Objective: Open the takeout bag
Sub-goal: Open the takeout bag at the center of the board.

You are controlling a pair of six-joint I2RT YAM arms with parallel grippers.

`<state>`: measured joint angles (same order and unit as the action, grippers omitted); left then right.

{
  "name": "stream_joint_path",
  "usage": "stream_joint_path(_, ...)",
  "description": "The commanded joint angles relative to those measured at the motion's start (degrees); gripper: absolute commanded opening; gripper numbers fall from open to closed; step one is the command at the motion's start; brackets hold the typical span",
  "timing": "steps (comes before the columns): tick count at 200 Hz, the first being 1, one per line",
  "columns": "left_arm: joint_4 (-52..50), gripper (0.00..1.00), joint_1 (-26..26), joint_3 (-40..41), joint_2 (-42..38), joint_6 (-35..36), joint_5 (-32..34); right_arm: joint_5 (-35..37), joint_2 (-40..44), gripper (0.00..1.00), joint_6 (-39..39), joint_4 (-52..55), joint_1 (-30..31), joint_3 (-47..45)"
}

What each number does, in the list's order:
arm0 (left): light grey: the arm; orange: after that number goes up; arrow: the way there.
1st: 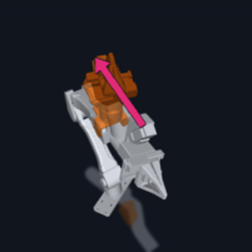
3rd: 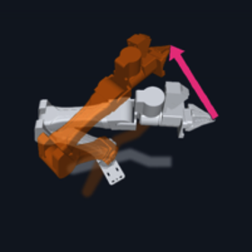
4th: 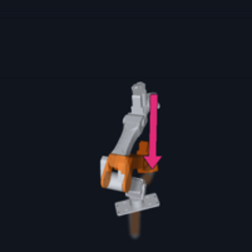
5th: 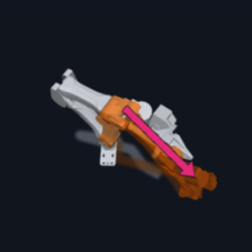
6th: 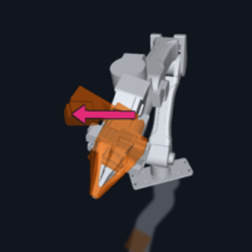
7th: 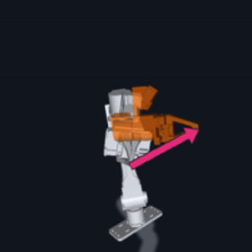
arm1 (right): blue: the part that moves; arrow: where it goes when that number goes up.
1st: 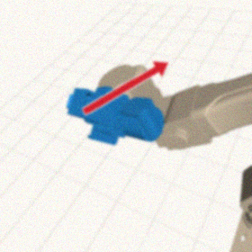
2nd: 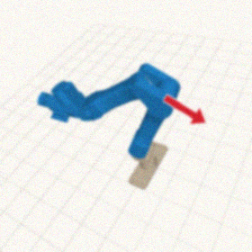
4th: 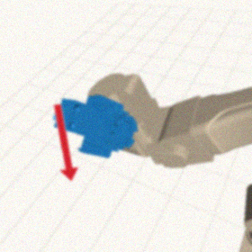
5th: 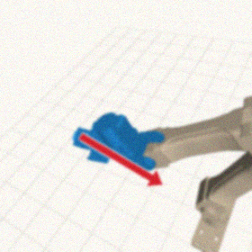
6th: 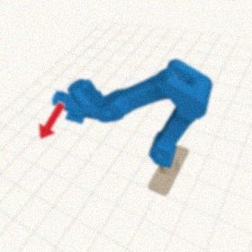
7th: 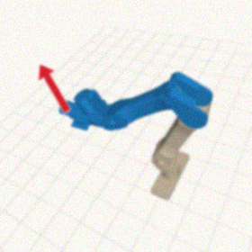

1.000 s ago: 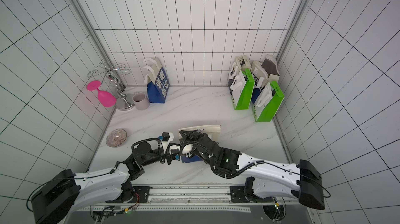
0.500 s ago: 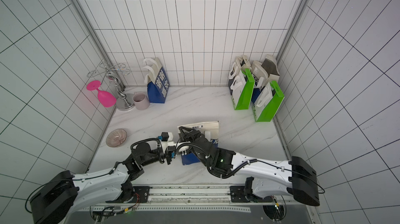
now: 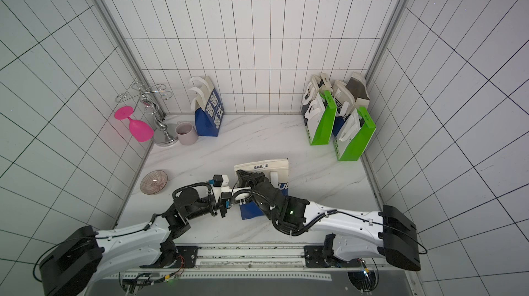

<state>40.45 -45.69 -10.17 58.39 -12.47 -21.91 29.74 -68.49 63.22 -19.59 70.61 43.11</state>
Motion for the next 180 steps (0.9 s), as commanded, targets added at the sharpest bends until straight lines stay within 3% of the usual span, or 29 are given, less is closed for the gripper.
stream_joint_path(1, 2.2, 0.0, -0.4, -0.7, -1.2, 0.3, -1.4, 2.0, -0.2, 0.0, -1.9, -1.2, 0.1, -1.6)
stream_joint_path(29, 2.1, 0.0, -0.5, -0.8, -1.2, 0.3, -1.3, 4.9, -0.8, 0.0, -5.5, -8.4, 0.1, -1.7)
stream_joint_path(58, 1.9, 0.0, -0.5, -0.8, -1.1, 0.5, -1.1, 6.0, -0.8, 0.0, -8.5, -8.8, 0.1, -1.3)
stream_joint_path(83, 1.6, 0.0, -0.5, -1.0, -1.3, 0.7, -1.0, 7.2, -0.7, 0.0, -13.4, -3.3, 0.0, 1.0)
stream_joint_path(133, 1.1, 0.0, -0.5, -0.9, -1.8, 0.8, -0.7, 13.0, -1.0, 0.0, -20.9, -2.2, 0.1, 3.4)
stream_joint_path(180, 0.8, 0.0, -0.5, -0.9, -2.1, 0.8, -0.6, 11.2, -0.1, 0.0, -26.6, 3.7, 0.0, 6.1)
